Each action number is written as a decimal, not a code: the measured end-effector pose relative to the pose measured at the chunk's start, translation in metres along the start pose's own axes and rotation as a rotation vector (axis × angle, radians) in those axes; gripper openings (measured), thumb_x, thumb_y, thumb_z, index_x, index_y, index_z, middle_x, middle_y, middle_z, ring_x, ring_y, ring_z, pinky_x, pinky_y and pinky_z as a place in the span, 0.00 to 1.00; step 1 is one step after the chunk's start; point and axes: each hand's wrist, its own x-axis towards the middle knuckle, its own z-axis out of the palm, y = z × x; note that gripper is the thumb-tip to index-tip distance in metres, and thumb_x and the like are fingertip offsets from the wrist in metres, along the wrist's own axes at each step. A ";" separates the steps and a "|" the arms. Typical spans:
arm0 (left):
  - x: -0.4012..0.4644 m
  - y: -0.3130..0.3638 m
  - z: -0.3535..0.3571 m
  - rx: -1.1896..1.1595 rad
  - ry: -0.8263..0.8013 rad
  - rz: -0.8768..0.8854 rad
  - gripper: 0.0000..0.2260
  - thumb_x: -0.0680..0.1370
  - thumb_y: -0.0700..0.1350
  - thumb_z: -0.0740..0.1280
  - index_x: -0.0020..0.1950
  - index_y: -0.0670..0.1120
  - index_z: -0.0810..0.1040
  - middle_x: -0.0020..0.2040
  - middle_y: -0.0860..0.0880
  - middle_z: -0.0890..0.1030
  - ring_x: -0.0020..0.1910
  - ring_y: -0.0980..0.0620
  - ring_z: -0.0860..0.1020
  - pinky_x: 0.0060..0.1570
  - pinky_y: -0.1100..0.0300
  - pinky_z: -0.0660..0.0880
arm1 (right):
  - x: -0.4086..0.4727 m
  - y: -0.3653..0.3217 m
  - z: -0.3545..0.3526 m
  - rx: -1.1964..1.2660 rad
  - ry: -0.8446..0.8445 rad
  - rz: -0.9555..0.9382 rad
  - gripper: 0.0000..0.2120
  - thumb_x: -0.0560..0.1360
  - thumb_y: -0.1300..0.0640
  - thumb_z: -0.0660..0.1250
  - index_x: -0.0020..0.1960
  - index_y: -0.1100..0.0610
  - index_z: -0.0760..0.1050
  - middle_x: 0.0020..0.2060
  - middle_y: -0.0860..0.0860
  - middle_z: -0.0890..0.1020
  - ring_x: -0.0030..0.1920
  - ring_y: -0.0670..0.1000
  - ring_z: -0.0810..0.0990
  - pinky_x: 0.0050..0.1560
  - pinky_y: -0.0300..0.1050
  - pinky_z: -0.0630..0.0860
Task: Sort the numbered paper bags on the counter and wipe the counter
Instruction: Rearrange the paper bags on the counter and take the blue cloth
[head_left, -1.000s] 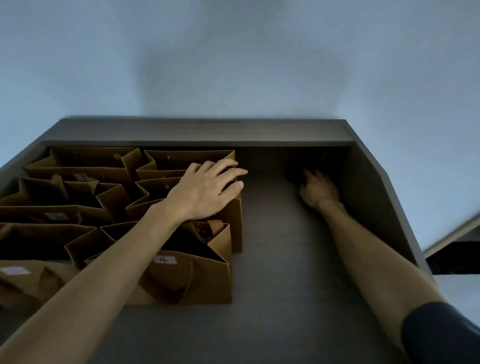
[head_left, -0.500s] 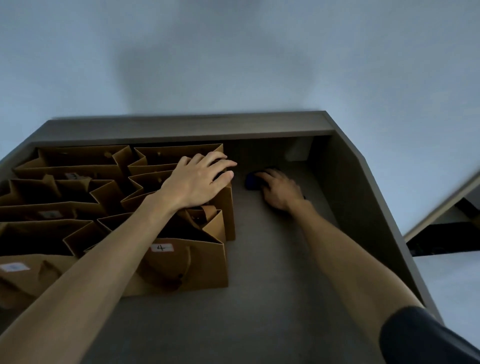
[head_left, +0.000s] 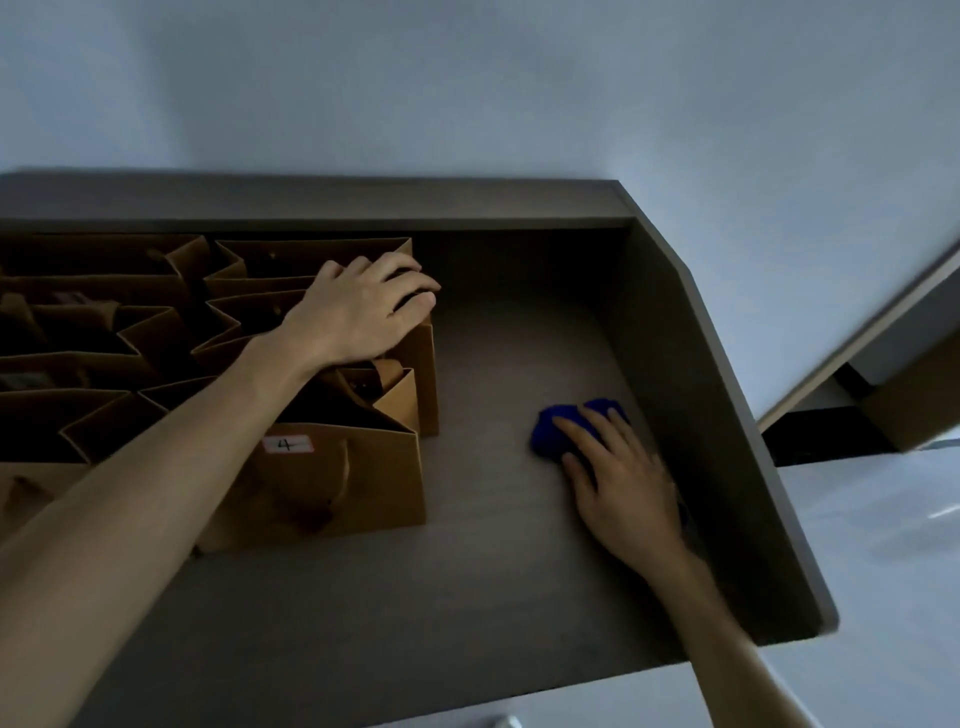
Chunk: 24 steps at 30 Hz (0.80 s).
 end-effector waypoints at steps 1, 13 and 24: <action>0.000 -0.001 0.000 0.001 0.003 -0.001 0.20 0.82 0.59 0.46 0.72 0.59 0.65 0.76 0.53 0.60 0.71 0.45 0.63 0.68 0.42 0.57 | -0.017 0.002 0.000 -0.014 0.007 -0.004 0.22 0.82 0.46 0.54 0.75 0.41 0.59 0.77 0.45 0.60 0.78 0.49 0.52 0.73 0.48 0.51; -0.001 -0.002 0.000 -0.015 0.039 0.008 0.19 0.83 0.58 0.47 0.70 0.59 0.68 0.74 0.52 0.63 0.70 0.46 0.65 0.67 0.43 0.59 | 0.159 0.008 0.001 0.021 -0.040 0.046 0.21 0.82 0.50 0.53 0.75 0.49 0.63 0.75 0.52 0.63 0.76 0.56 0.56 0.73 0.54 0.60; 0.000 -0.001 0.002 -0.011 0.049 0.027 0.19 0.83 0.58 0.48 0.69 0.59 0.70 0.73 0.52 0.64 0.69 0.45 0.66 0.65 0.42 0.60 | 0.065 -0.001 0.002 0.001 -0.029 -0.087 0.20 0.81 0.50 0.57 0.73 0.45 0.64 0.75 0.48 0.64 0.76 0.53 0.57 0.72 0.58 0.61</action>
